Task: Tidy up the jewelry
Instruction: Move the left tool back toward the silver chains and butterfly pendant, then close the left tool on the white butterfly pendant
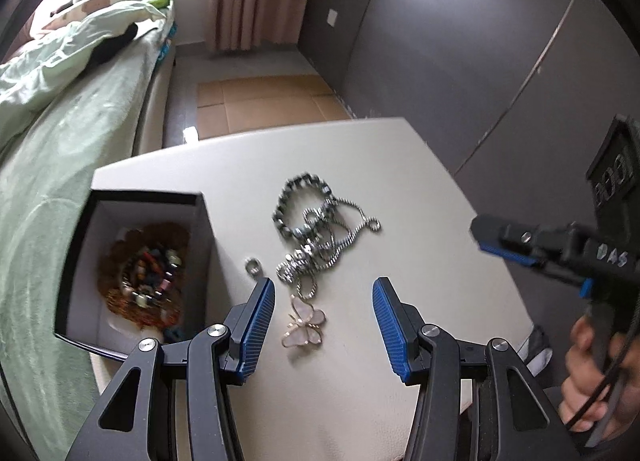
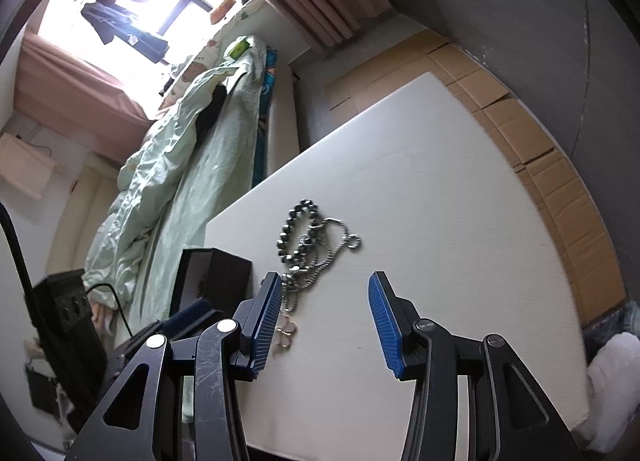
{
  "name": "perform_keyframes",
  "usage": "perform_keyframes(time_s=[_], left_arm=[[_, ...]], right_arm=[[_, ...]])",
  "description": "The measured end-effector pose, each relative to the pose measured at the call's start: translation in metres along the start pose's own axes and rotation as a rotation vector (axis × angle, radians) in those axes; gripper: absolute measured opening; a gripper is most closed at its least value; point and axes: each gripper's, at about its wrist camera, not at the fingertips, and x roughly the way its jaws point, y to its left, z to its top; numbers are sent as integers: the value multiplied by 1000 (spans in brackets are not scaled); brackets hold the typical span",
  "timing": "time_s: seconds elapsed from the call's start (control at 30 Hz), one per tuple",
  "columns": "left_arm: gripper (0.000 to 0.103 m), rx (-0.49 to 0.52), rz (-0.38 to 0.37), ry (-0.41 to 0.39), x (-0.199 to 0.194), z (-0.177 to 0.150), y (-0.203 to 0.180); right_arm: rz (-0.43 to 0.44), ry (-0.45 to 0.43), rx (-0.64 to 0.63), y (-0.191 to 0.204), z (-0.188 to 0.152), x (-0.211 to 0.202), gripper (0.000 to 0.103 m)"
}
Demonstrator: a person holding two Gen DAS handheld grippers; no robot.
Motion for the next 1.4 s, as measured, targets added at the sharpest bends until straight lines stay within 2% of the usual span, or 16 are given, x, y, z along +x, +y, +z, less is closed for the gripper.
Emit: perform_keyframes(time_s=[0.43,0.57,0.77,0.83,0.9,1.0,1.1,1.4], left_arm=[[53,55,91,86,41,-19,-12],[53,52,130,96,49,-22,-6],[52,61,142,104,55,-24,-5],[47,72,159,98,55,-25,-6],[26,76,171,98,54,-26,-6],[22,43,123,109,51,-24,0],[12,23,104,102,47,-21,5],[12,8,54,57,23,-15,9]], right_arm=[[-2,7,3,-12,-2,-10,46],[7,9,-2,-11,-2,-10,46],[13,13,-5,-11,-2,-9,46],[14,16,-5,-11,-2,-8,46],[12,22,-6,-11,-2,-6,46],[8,33,-13,-9,-2,-1,46],[0,49,-28,-5,-3,6,46],[-36,97,-81,7,-10,26,46]])
